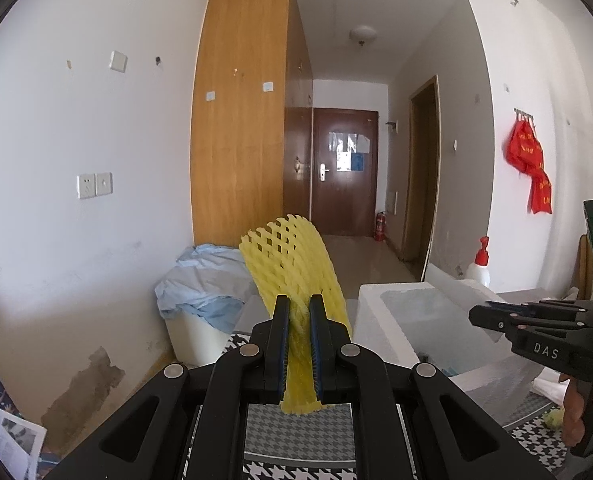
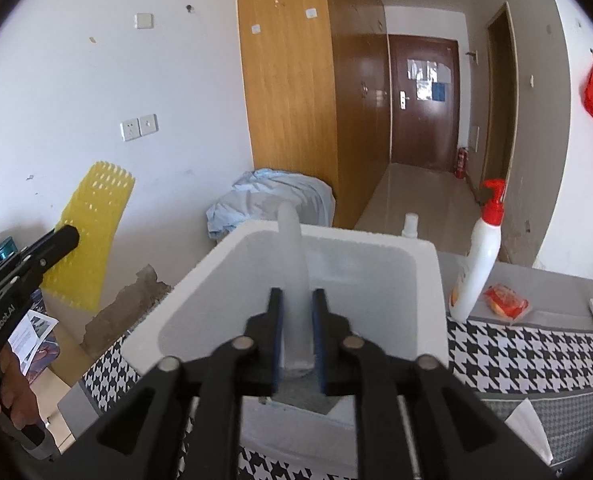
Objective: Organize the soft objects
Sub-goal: 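Lift the yellow mesh sleeve and white tissue and carry both over the foam box, then open the left gripper to drop the yellow mesh sleeve into the foam box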
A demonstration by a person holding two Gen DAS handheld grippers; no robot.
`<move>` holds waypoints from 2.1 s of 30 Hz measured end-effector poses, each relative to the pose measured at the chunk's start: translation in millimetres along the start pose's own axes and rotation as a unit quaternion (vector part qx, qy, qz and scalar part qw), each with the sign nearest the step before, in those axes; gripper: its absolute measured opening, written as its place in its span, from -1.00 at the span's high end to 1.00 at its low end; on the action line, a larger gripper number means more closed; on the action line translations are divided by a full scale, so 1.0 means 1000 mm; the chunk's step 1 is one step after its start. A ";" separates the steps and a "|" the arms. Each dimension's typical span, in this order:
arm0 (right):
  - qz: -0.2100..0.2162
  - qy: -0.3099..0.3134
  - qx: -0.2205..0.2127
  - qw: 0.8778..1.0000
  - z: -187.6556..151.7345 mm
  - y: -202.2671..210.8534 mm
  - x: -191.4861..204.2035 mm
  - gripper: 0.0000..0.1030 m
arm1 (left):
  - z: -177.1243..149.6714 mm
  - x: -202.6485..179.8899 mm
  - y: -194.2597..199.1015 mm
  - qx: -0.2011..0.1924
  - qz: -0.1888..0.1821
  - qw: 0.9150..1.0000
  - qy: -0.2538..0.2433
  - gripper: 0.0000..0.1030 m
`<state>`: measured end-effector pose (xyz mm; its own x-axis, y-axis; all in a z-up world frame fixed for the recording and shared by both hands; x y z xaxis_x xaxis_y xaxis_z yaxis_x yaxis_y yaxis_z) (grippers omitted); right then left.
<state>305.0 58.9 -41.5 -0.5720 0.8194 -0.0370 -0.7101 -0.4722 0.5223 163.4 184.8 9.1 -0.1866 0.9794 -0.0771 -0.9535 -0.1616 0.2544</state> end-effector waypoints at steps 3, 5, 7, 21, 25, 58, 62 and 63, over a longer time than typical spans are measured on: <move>-0.010 -0.003 -0.021 1.000 0.001 0.006 -0.002 -0.68 | 0.000 0.000 -0.003 0.003 -0.001 1.000 0.000 0.81; -0.006 -0.005 -0.024 1.000 0.002 0.010 -0.002 -0.69 | 0.001 -0.002 -0.004 0.005 -0.003 1.000 -0.001 0.81; -0.001 -0.008 -0.029 1.000 0.002 0.015 -0.002 -0.69 | 0.003 -0.003 -0.005 0.003 -0.004 1.000 -0.002 0.81; -0.025 -0.027 -0.061 0.997 0.001 0.041 -0.032 -0.87 | 0.021 -0.032 -0.015 0.000 -0.032 0.999 -0.019 0.80; -0.032 -0.053 -0.065 0.996 -0.004 0.049 -0.048 -0.99 | 0.026 -0.042 -0.018 0.000 -0.040 0.999 -0.021 0.80; -0.094 -0.063 -0.097 0.989 -0.038 0.106 -0.119 -0.99 | 0.014 -0.123 -0.075 0.094 -0.137 0.986 -0.022 0.80; -0.104 -0.062 -0.093 0.988 -0.041 0.109 -0.126 -0.99 | 0.009 -0.124 -0.083 0.107 -0.137 0.985 -0.018 0.80; -0.107 -0.064 -0.093 0.988 -0.042 0.109 -0.128 -0.99 | 0.007 -0.124 -0.085 0.111 -0.138 0.984 -0.018 0.80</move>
<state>283.3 -111.2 -15.7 -0.3531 0.9354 -0.0155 -0.8786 -0.3259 0.3490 269.8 77.7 4.1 0.0851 0.9864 -0.1407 -0.8909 0.1385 0.4325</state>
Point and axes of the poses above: each gripper's, at about its wrist camera, not at the fingertips, and y roughly against the way its jaws point, x to its left, z to its top, the point moved 9 cm from there along -y, roughly the way its jaws point, and after that the axes turned 12 degrees about -z, right-handed, at the moved point
